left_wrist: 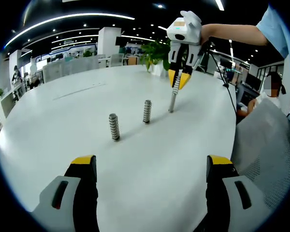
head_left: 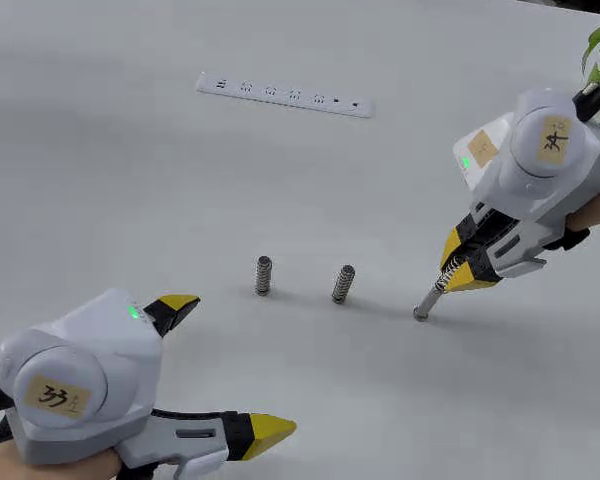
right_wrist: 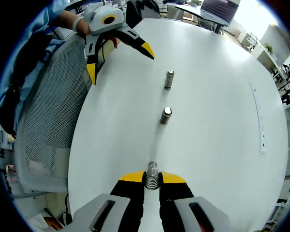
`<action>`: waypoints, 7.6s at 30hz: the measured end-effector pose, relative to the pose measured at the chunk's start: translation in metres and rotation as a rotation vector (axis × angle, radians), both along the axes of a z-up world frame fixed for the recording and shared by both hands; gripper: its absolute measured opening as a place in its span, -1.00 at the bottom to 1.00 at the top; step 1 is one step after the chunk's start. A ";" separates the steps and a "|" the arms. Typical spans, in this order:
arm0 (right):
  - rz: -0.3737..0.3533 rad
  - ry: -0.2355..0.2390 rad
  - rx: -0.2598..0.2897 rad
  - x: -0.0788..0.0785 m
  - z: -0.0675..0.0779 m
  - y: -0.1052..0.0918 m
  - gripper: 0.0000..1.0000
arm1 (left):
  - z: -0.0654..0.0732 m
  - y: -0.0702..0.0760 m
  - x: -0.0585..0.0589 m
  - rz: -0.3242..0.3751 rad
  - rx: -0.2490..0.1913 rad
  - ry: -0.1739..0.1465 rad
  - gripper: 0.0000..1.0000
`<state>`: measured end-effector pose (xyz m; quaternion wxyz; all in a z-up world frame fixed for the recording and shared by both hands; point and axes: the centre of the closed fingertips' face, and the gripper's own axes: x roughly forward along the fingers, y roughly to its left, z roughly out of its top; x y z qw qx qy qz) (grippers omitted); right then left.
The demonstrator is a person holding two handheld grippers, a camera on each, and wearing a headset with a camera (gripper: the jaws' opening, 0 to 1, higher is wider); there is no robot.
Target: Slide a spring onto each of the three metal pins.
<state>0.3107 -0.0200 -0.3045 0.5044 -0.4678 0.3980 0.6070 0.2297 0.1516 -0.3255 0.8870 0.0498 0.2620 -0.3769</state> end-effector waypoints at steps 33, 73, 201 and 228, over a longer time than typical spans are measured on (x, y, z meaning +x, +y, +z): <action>0.000 0.007 0.004 -0.001 0.000 0.001 -0.86 | -0.003 -0.004 -0.001 -0.009 -0.001 0.010 0.83; 0.018 0.027 -0.066 -0.006 -0.039 0.000 -0.85 | -0.004 0.001 -0.001 -0.005 0.003 0.020 0.82; -0.829 -0.122 0.565 -0.099 -0.021 -0.050 0.98 | 0.020 0.015 -0.001 -0.036 0.010 -0.004 0.82; -0.867 -0.128 0.584 -0.103 -0.021 -0.045 0.98 | 0.017 0.017 0.001 0.011 -0.025 0.002 0.82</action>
